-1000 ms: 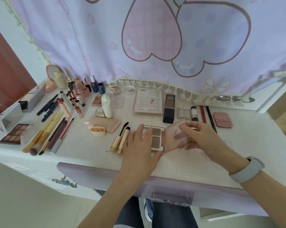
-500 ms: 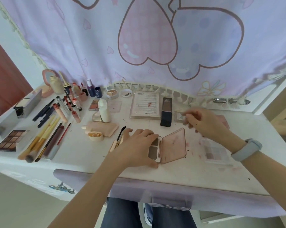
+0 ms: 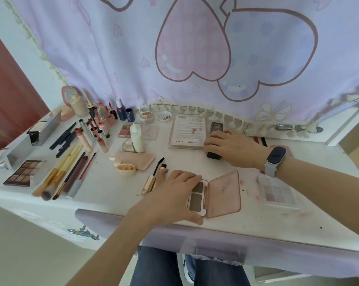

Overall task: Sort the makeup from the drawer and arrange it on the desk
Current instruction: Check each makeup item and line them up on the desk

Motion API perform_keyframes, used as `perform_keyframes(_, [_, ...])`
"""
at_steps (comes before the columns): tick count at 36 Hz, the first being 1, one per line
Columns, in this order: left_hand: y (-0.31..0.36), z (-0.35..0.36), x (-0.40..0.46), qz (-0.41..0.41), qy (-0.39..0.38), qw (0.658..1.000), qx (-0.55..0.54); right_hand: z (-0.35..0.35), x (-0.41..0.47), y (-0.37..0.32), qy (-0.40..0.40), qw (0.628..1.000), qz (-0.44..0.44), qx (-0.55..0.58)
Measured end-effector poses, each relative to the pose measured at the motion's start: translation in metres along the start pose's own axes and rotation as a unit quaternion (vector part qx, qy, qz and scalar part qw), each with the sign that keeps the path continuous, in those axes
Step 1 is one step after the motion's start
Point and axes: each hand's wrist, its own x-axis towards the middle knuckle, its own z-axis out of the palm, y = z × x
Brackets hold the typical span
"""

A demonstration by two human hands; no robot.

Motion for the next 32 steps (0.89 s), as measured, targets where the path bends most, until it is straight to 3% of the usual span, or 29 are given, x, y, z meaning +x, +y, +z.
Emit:
perform_keyframes(5, [-0.006,-0.009,0.005,-0.024,0.056,0.994,-0.092,-0.014,-0.007,0.004,0.052,0.998,0.012,-0.016])
perform_keyframes(9, [-0.008,-0.02,0.014,-0.038,0.155,0.974,-0.163,-0.031,-0.008,0.009,0.155,0.972,0.136,0.117])
perform_keyframes(12, [-0.002,-0.029,0.024,-0.034,0.221,0.95,-0.216,-0.053,-0.004,0.007,0.207,0.879,0.259,0.341])
perform_keyframes(15, [0.005,-0.043,0.036,-0.026,0.27,0.93,-0.247,-0.081,0.001,0.005,0.231,0.781,0.287,0.505])
perform_keyframes(19, [0.013,-0.058,0.043,-0.005,0.293,0.903,-0.313,-0.108,0.004,-0.004,0.217,0.708,0.24,0.628])
perform_keyframes(22, [0.013,-0.062,0.041,-0.003,0.319,0.868,-0.38,-0.119,0.008,-0.014,0.206,0.679,0.201,0.675])
perform_keyframes(24, [0.013,-0.061,0.037,-0.001,0.318,0.858,-0.404,-0.124,0.01,-0.014,0.196,0.692,0.181,0.671])
perform_keyframes(27, [0.01,-0.056,0.033,-0.005,0.321,0.853,-0.411,-0.129,0.014,-0.011,0.149,0.758,0.161,0.614])
perform_keyframes(32, [0.005,-0.049,0.03,-0.026,0.357,0.86,-0.364,-0.128,0.025,-0.02,0.142,0.792,0.172,0.568])
